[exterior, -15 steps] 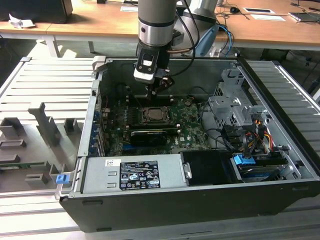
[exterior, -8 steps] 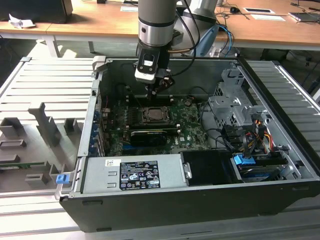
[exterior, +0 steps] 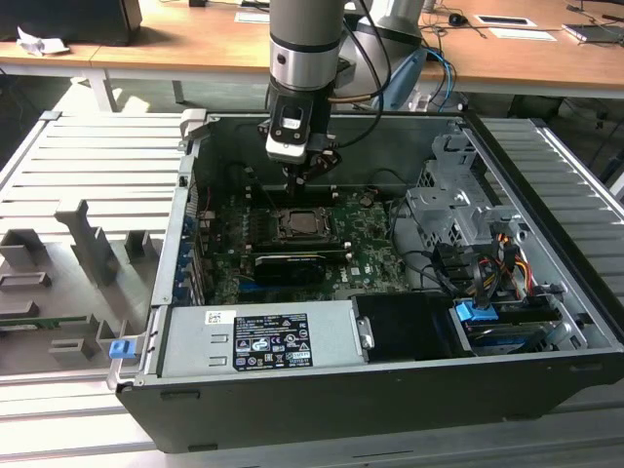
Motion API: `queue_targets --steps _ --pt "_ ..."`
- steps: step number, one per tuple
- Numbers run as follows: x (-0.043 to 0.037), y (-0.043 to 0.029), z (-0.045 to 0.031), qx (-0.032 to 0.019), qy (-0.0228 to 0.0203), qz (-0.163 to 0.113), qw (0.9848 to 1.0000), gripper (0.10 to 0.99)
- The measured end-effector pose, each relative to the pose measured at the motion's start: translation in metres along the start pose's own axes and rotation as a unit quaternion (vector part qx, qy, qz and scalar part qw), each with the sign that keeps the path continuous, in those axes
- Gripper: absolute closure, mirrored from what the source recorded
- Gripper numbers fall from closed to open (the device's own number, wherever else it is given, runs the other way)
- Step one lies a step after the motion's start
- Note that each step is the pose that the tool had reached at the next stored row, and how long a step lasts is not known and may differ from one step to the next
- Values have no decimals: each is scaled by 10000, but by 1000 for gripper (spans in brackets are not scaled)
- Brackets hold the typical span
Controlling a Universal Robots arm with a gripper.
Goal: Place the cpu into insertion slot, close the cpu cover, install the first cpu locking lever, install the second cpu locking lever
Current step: 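Install the first cpu locking lever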
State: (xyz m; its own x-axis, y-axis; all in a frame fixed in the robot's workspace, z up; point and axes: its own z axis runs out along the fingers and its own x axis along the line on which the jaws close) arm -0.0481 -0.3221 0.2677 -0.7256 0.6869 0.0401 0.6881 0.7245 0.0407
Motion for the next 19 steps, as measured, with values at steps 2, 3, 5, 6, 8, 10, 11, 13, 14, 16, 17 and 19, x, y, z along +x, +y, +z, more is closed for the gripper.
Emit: queue_targets --steps 2,3,5,6,8,10,11,13,14,16,17,19 --pt "0 0 0 2 3 -58 10000 980" --pt "0 0 0 4 4 -104 9999 980" --pt "0 0 0 8 8 -201 9998 980" --pt "0 0 0 9 9 -222 9998 980" --pt "0 0 0 11 11 -282 9996 980" --pt "0 0 0 13 13 -328 9995 980" --pt "0 0 0 14 15 -358 9994 980" --pt "0 0 0 18 17 -434 9991 980" --pt "0 0 0 18 19 -465 9989 980" --pt "0 0 0 24 24 -596 9982 980" --pt "0 0 0 26 26 -643 9979 980" --pt "0 0 0 30 30 -736 9973 980"
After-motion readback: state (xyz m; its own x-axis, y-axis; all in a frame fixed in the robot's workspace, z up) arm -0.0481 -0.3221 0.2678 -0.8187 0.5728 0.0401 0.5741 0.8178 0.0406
